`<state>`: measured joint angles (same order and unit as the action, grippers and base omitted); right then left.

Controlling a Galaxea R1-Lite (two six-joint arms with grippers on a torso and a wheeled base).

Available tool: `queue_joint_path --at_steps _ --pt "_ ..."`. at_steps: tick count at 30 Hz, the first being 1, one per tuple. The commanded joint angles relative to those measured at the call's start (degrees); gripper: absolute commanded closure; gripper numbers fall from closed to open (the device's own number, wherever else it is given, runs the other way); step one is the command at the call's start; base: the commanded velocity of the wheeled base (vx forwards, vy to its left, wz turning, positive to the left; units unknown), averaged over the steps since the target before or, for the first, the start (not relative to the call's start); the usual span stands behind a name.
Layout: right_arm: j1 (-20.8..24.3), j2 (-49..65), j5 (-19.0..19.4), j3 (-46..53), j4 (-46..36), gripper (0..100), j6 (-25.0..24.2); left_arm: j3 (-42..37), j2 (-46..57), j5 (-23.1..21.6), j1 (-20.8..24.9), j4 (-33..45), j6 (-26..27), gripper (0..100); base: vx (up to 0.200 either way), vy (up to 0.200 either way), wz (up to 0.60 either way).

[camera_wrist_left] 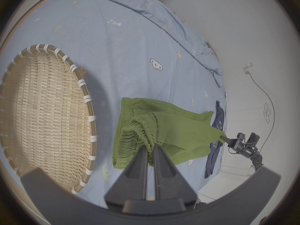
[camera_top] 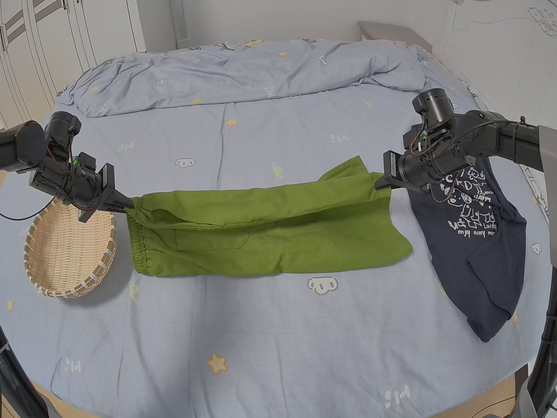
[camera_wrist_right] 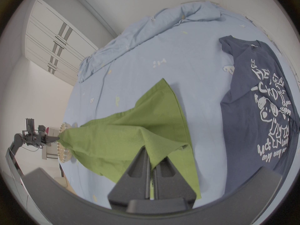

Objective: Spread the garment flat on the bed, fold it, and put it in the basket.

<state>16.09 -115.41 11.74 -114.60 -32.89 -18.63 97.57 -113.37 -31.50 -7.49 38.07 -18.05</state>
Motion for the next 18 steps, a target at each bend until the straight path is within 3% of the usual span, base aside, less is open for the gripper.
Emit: queue_joint_path --at_steps 1,10,13,14,16,18 --pt "-0.27 -0.43 -0.14 0.01 2.74 100 -1.24 0.42 -1.06 0.04 -0.34 -0.19 0.39 100 0.000 0.000 0.00" --pt "1.05 2.47 -0.05 0.01 5.91 100 -1.41 -0.63 -0.45 -0.23 -0.43 -0.19 1.00 100 0.000 0.000 0.00" --pt "2.19 7.04 -0.31 0.01 18.92 100 1.14 -3.71 1.14 -0.40 -1.22 -0.37 6.63 100 0.000 0.000 0.00" --pt "2.19 7.04 -0.31 0.01 18.92 100 1.14 -3.71 1.14 -0.40 -1.22 -0.37 6.63 100 0.000 0.000 0.00" --pt "2.37 9.85 -0.49 10.01 31.40 100 3.42 -3.97 1.66 -0.32 -1.30 -0.45 6.98 100 0.000 0.000 0.00" --pt "2.45 10.91 -0.49 14.41 33.68 100 3.42 -3.88 1.58 -0.32 -1.30 -0.54 6.98 100 0.000 0.000 0.00"
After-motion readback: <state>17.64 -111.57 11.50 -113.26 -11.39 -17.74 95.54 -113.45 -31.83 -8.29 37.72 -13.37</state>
